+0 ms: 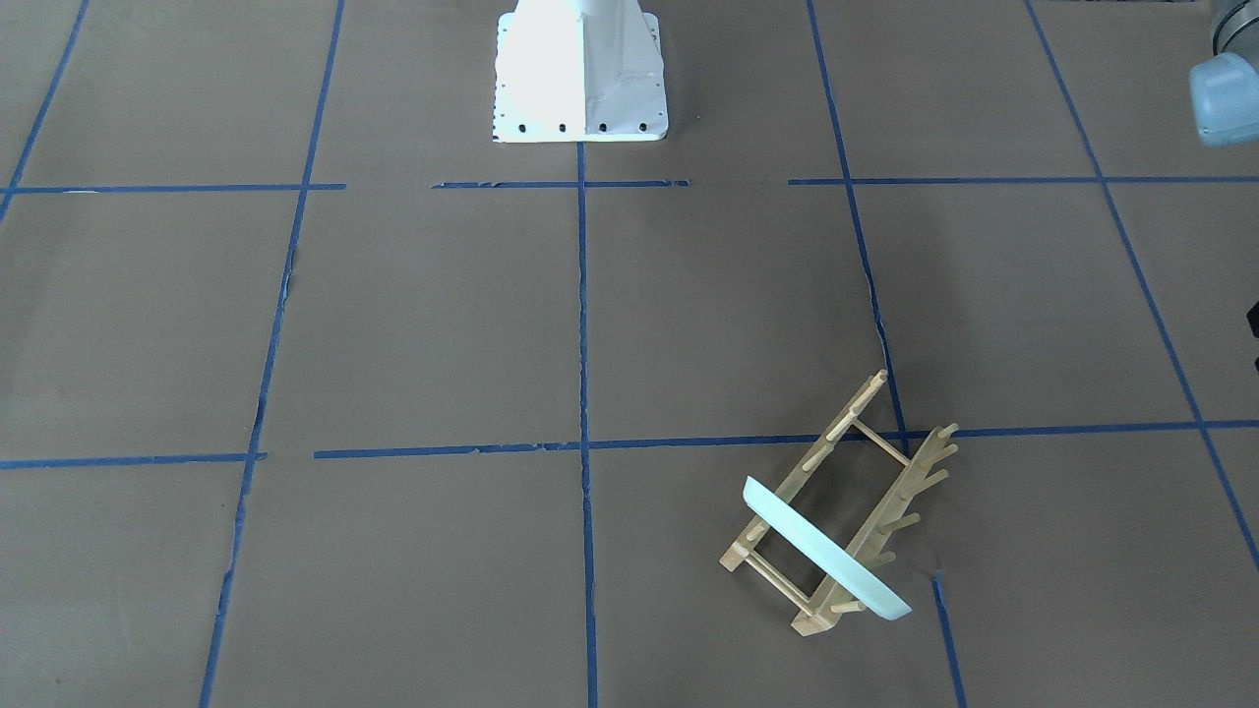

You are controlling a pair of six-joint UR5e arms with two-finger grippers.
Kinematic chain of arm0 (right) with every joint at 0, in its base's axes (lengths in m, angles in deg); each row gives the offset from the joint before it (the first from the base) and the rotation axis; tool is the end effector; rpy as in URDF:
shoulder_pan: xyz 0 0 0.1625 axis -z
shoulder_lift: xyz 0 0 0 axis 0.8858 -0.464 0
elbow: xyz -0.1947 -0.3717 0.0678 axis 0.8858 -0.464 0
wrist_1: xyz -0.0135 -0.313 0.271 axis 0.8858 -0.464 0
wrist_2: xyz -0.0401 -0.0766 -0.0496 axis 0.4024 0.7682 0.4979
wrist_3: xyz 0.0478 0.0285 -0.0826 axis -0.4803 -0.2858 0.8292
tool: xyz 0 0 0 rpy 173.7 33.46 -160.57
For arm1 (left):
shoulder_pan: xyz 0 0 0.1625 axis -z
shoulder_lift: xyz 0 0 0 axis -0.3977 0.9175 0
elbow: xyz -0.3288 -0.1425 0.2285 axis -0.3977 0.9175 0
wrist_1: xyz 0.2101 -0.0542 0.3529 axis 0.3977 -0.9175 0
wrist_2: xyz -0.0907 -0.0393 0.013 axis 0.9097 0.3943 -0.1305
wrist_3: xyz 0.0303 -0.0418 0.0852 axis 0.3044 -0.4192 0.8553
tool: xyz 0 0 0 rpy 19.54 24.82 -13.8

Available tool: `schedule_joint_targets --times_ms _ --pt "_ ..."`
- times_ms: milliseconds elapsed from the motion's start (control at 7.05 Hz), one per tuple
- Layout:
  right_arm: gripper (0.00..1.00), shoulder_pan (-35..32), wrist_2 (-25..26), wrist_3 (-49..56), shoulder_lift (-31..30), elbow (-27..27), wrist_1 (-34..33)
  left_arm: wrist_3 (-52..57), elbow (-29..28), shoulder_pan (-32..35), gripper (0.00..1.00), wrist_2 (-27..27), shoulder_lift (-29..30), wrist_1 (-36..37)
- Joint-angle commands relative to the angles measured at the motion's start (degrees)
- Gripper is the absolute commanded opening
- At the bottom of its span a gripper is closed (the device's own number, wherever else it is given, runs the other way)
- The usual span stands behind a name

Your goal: Place plate on rack

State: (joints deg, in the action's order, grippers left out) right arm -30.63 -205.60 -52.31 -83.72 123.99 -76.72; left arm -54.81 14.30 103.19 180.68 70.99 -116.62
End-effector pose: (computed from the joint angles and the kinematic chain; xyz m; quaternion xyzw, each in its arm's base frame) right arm 0.0898 -0.4566 0.6948 -0.0401 -0.3646 0.0351 0.9296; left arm 0.0251 -0.5990 0.4594 0.2097 0.2879 0.1158 0.9272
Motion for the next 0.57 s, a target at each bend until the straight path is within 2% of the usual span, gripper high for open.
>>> schedule_joint_targets --times_ms 0,142,426 --pt "1.0 0.0 0.0 0.08 0.0 0.0 0.0 2.68 -2.54 3.29 1.0 6.7 -2.16 9.26" --pt "1.0 0.0 0.0 0.0 0.0 0.0 0.0 3.03 -5.17 3.56 1.0 11.35 -5.66 8.94" --pt "1.0 0.0 0.0 0.0 0.0 0.0 0.0 7.03 -6.86 8.11 1.0 12.45 -10.68 9.55"
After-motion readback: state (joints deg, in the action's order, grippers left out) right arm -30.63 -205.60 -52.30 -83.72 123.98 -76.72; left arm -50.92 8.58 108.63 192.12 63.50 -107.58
